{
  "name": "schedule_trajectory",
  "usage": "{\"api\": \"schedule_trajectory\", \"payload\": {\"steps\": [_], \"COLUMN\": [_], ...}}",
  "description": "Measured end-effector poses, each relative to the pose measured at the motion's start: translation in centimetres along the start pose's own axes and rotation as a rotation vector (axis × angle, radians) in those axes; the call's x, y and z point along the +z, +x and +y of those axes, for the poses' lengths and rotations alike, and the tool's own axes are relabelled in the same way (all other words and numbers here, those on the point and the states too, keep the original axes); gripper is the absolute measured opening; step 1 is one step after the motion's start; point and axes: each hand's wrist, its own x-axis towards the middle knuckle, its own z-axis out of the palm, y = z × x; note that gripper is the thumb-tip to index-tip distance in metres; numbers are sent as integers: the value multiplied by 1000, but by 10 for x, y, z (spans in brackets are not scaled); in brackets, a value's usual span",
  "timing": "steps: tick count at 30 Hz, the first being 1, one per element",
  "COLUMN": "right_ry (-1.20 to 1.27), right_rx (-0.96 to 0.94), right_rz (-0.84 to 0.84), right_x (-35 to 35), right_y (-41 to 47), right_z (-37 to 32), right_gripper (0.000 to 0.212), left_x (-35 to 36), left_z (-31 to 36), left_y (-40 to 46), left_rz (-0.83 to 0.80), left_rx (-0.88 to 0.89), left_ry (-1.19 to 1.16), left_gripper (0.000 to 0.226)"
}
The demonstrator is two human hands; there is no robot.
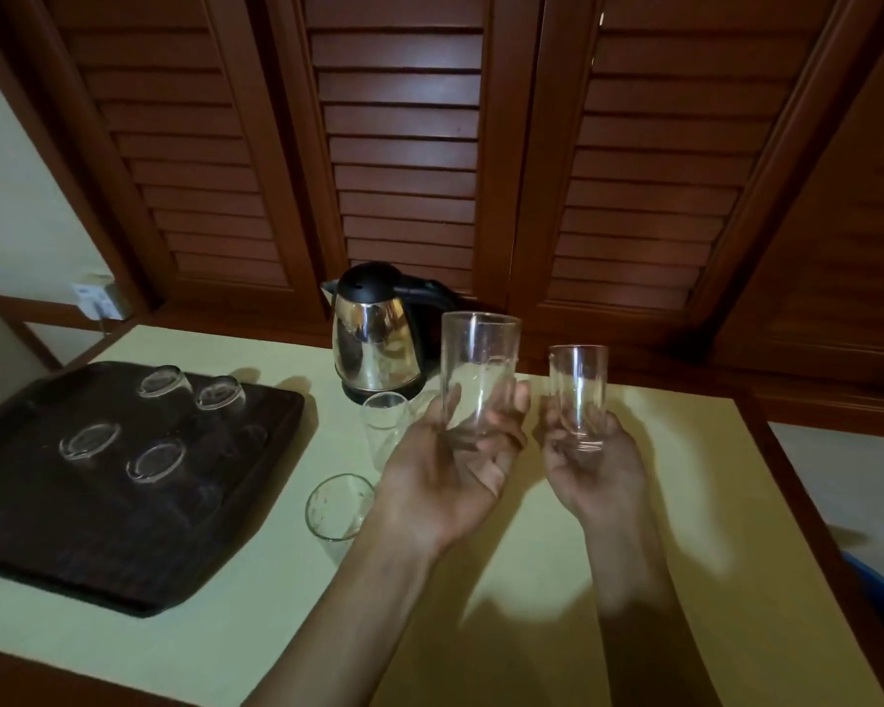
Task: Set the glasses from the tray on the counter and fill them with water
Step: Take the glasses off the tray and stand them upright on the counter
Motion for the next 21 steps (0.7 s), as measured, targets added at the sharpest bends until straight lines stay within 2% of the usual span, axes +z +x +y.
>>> {"api": "schedule_trajectory", "payload": {"steps": [2,4,5,8,11,13,14,16,19,21], "right_ry": [-24,-11,-6,-49,-40,-201,-309,-517,-814,-977], "right_rx": [16,29,15,30,91,64,34,-50,-242,-335], "right_rz": [-14,-54,-92,-219,-334,-422,-435,-394,-279,-237], "right_x": [-2,-8,-10,-14,-15,-16,-17,-19,-21,-15], "right_y": [-2,-1,-4,-7,-11,-14,-16,-15,-8,-7], "right_z": [5,8,7,7,7,5,3,-1,-1,8], "right_gripper": [45,79,90,73,71,66,64,63,55,48], "left_x": [-5,-11,-14,-24,-34,-40,-44,-49,-63,-79], "left_z": [-2,-5,-7,-12,-12,-7,-4,1,-2,-7], "left_y": [2,2,2,2,1,-1,-3,-8,-8,-3], "left_rz": [-73,-195,-248,-321,-375,-406,-397,-267,-36,57], "left_rx": [-2,-34,-51,-50,-40,19,79,248,520,592], "left_ry": [-28,-64,-69,19,213,354,444,711,1124,1277], "left_gripper": [57,65,69,74,75,79,83,85,69,65]}}
